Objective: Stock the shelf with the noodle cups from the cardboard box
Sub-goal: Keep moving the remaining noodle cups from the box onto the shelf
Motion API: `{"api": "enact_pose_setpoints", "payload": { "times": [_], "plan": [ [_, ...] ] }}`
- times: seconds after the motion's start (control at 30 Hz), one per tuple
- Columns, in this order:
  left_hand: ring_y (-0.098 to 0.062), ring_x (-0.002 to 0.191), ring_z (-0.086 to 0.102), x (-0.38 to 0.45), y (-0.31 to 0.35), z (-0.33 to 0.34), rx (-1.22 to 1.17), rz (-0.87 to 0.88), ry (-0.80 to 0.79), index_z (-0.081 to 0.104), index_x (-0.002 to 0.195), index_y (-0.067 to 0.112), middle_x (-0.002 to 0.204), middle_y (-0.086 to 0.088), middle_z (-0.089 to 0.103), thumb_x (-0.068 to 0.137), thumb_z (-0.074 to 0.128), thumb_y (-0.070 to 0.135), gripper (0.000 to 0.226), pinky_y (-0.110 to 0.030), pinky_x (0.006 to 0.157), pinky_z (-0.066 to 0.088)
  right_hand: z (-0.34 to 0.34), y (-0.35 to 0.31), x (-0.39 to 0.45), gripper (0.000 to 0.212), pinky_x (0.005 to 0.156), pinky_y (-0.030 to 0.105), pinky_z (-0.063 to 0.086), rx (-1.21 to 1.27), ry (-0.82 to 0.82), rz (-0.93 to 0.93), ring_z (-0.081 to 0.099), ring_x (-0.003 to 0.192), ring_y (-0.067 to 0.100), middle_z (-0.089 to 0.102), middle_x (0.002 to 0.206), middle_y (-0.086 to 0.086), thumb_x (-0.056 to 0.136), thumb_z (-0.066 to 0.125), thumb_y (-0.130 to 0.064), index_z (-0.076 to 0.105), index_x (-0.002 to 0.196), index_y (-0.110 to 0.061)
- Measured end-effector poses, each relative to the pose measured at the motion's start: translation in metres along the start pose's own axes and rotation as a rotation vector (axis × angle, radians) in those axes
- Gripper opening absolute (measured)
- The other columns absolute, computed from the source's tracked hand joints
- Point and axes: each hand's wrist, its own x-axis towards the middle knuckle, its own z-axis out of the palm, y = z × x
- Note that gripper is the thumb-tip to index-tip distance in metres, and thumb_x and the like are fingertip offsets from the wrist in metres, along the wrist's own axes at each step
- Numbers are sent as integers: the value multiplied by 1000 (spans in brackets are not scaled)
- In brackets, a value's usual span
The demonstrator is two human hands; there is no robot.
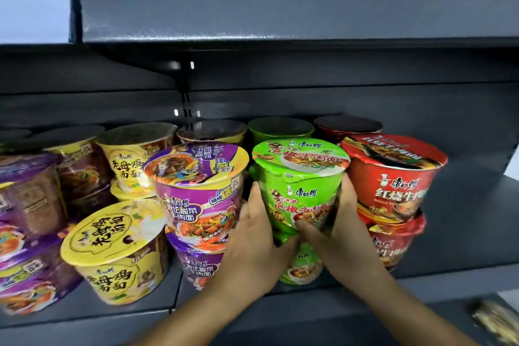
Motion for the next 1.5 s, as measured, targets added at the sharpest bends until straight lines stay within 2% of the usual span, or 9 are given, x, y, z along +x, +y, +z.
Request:
{"api": "enact_pose_setpoints", "payload": {
  "times": [0.17, 0.4, 0.5, 0.6, 0.7, 0.8, 1.07, 1.2, 1.5],
  "plan": [
    [-19, 129, 43, -7, -4, 4, 5, 36, 81, 5, 151, 26, 144, 9, 34, 75, 70, 51, 103, -31, 108, 37, -8, 4, 0, 94, 107, 30, 42, 28, -53, -13, 42, 127, -4, 44, 136, -18, 73, 77, -10, 19, 142, -35],
    [-12, 92, 66, -21, -13, -1, 227, 72, 11, 4, 152, 16, 109, 2, 67, 86, 60, 49, 93, -30, 86, 50, -22, 20, -3, 105, 112, 35, 36, -80, -183, -20, 29, 138, 0, 30, 152, -12, 79, 74, -14, -1, 152, -27],
    [-16, 84, 69, -21, -13, 1, 325, 78, 20, 17, 150, 12, 106, -2, 67, 88, 54, 50, 82, -35, 79, 54, -25, 22, -2, 103, 106, 17, 37, -103, -207, -28, 33, 132, -6, 29, 151, -13, 80, 72, -11, -1, 151, -27],
    [-19, 56, 66, -23, -11, -1, 385, 144, 44, 43, 137, -1, 78, -6, 69, 81, 59, 47, 75, -29, 51, 52, -27, 23, -1, 102, 96, -1, 31, -140, -221, -37, 34, 125, -16, 28, 152, -10, 81, 71, -9, -2, 152, -21],
    [-15, 81, 68, -24, -8, -3, 268, 135, 23, 26, 148, 6, 96, -1, 70, 82, 53, 59, 89, -27, 73, 55, -27, 25, -1, 102, 103, 6, 33, -176, -216, -74, 30, 126, -21, 25, 153, -7, 81, 71, -11, -1, 152, -17],
    [-10, 105, 60, -25, -4, -3, 203, 84, 5, 6, 153, 16, 121, 5, 62, 79, 41, 72, 100, -27, 95, 47, -26, 26, -3, 102, 114, 23, 28, -216, -201, -107, 20, 142, 2, 18, 157, -6, 81, 71, -17, -3, 152, -17],
    [-11, 129, 43, -24, 1, -1, 228, 58, -47, -12, 150, 17, 145, 1, 42, 77, 30, 63, 96, -21, 103, 33, -24, 29, -3, 103, 115, 38, 30, -182, -205, -110, 16, 144, 4, 16, 158, -11, 81, 72, -22, -3, 152, -23],
    [-10, 137, 32, -23, 2, -2, 245, 47, -59, -16, 149, 16, 155, 1, 26, 90, 40, 55, 91, -21, 109, 27, -24, 32, -3, 103, 115, 39, 31, -198, -204, -115, 18, 144, 4, 18, 157, -10, 80, 72, -25, -3, 152, -24],
    [-15, 142, 27, -21, -2, -2, 191, 8, -84, -5, 152, 11, 157, -3, 23, 92, 51, 49, 91, -23, 114, 24, -20, 35, -15, 107, 116, 34, 20, -259, -166, -154, 15, 145, 14, 16, 157, 5, 77, 75, -19, -1, 151, -17]
  ]
}}
